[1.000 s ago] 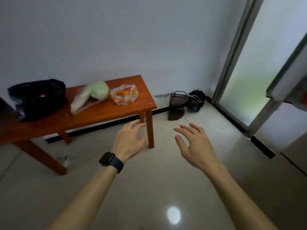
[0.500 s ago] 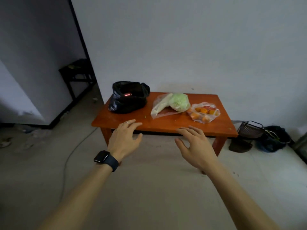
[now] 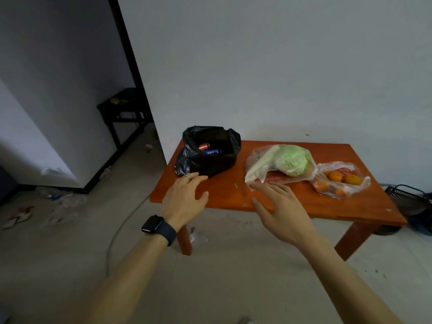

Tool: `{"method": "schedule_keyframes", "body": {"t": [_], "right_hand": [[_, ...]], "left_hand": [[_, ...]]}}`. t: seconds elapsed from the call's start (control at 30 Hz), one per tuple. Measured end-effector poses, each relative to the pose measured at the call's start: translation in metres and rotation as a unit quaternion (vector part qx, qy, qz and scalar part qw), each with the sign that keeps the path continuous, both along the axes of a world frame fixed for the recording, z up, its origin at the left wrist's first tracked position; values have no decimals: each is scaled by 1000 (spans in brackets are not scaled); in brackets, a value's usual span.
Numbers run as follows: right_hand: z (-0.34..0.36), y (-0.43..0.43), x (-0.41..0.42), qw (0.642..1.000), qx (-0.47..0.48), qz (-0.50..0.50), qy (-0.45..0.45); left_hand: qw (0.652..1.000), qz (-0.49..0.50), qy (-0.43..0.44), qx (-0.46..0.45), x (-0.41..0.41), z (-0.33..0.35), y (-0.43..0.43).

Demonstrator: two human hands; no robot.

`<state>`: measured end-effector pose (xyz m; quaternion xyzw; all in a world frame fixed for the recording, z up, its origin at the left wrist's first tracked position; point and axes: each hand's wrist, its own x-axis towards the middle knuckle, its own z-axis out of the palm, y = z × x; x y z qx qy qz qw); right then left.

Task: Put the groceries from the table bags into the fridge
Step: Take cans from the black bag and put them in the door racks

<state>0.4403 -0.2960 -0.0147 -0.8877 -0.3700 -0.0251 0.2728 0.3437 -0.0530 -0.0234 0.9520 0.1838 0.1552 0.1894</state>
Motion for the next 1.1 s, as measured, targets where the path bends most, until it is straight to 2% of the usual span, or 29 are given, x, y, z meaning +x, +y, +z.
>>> {"method": "schedule_keyframes", "body": {"t": [0.33,0.67,0.83,0.93,1.03,1.1], "right_hand": [[-23,131,160,998,31,33,50],[-75,229,277,991,13,22,131],[-108,284,324,984,-12,-7,175],[-123,322,362,978,-30,-35,205],[-131,354,398,973,-42,-82,212],[-138,373,425,974,-48,-121,183]], "left_hand": [[999,-8,24,21,152,-12,132],[998,-27,53,-25,270,-53,230],[992,-81,92,12,346,-76,285],[981,-144,111,65,413,-91,326],[955,-207,160,137,474,-110,365],[925,-259,197,196,509,-126,386]]}}
